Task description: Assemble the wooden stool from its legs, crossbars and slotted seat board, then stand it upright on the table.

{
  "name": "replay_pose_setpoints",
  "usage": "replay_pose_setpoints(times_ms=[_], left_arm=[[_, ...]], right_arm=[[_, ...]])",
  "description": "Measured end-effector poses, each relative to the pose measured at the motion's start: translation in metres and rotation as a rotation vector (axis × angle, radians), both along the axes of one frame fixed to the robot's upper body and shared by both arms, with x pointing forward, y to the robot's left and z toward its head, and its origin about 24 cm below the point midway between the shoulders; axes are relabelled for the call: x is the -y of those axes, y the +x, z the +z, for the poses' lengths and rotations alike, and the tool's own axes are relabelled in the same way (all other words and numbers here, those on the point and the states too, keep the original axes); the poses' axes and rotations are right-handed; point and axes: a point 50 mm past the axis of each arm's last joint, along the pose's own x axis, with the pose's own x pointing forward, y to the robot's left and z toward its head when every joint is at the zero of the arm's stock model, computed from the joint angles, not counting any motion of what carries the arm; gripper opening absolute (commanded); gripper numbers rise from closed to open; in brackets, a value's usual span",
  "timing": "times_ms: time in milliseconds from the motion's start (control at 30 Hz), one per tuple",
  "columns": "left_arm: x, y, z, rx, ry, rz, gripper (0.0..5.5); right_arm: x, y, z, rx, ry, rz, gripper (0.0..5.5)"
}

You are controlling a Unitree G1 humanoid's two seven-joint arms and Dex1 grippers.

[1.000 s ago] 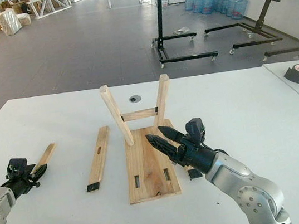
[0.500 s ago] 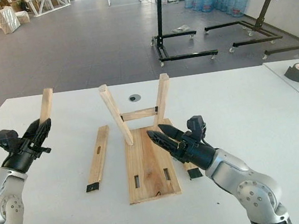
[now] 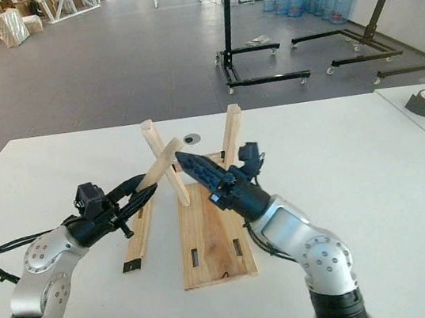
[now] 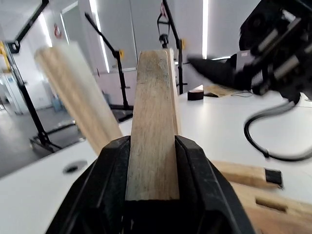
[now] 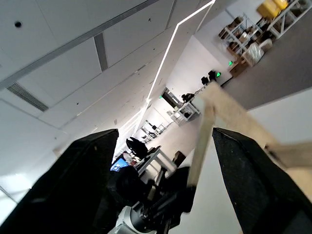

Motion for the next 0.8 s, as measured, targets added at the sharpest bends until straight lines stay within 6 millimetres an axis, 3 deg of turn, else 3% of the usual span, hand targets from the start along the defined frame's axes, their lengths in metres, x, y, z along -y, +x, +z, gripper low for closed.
replay_pose_setpoints(times_ms=[167, 300, 700, 800], left_arm=[[0.010, -0.001, 0.000, 0.037, 0.036, -0.034, 1.27], [0.017, -0.002, -0.005, 0.057, 0.128, -0.049, 1.27], [0.023, 0.001, -0.006, 0.069, 0.157, -0.065, 1.27], [0.024, 0.001, -0.006, 0.066, 0.161, -0.072, 1.27]], right_arm=[[0.002, 0.013, -0.007, -0.073, 0.009, -0.097, 3.52], [0.003, 0.017, -0.008, -0.116, 0.055, -0.119, 2.74], [0.003, 0.021, -0.015, -0.176, 0.089, -0.091, 0.54], [0.005, 0.021, -0.016, -0.173, 0.078, -0.099, 0.41]])
